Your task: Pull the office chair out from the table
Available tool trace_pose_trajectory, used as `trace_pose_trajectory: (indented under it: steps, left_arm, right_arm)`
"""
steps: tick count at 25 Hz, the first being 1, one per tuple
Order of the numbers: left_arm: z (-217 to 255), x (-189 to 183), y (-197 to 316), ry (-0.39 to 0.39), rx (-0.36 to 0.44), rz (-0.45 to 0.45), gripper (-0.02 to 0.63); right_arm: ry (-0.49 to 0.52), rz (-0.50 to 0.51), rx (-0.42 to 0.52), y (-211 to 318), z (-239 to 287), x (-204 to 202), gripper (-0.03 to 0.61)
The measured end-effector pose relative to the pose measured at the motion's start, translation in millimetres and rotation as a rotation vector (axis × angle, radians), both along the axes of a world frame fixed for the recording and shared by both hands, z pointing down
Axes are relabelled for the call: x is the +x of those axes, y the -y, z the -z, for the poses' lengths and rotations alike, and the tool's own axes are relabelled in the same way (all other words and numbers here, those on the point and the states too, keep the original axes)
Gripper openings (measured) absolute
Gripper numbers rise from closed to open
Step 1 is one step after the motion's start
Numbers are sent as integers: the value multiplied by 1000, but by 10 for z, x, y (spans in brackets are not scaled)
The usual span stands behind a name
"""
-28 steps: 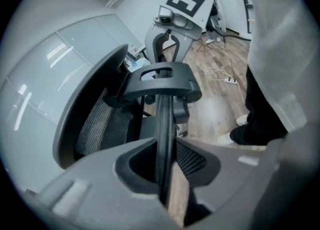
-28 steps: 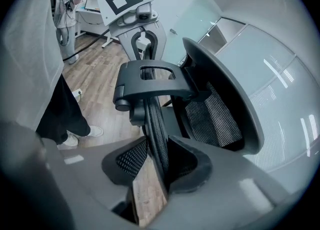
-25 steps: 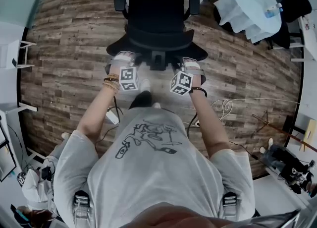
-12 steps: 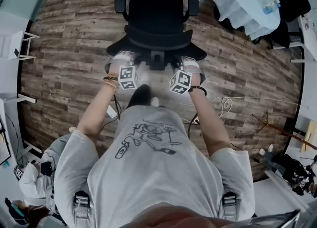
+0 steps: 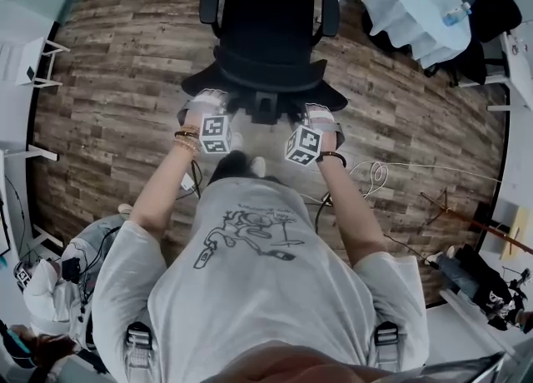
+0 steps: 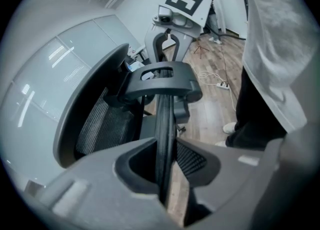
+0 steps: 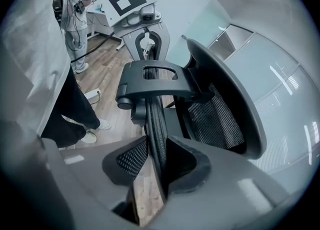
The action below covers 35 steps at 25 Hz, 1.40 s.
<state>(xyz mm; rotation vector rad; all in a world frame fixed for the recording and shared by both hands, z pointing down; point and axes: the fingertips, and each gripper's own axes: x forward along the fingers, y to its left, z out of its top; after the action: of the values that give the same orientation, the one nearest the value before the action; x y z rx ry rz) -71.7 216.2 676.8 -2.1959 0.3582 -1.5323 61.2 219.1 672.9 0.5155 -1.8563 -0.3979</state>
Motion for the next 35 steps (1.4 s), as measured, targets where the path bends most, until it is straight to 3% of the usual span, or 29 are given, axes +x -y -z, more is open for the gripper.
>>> trace_pose_trajectory:
  steps: [10,20,35]
  left_arm:
    - [-27,-274,-437,7,21,-37,100]
    - [-41,-250,-831,8,17,-42,100]
    - [50,-290,-930,-22,2,-32,114]
  right_arm:
    - [-8,-18,-18,-499,8,-252,120]
    - [-8,-27,-35,-888,7,-224,118]
    - [35,-45,-68,-999,61,-306,127]
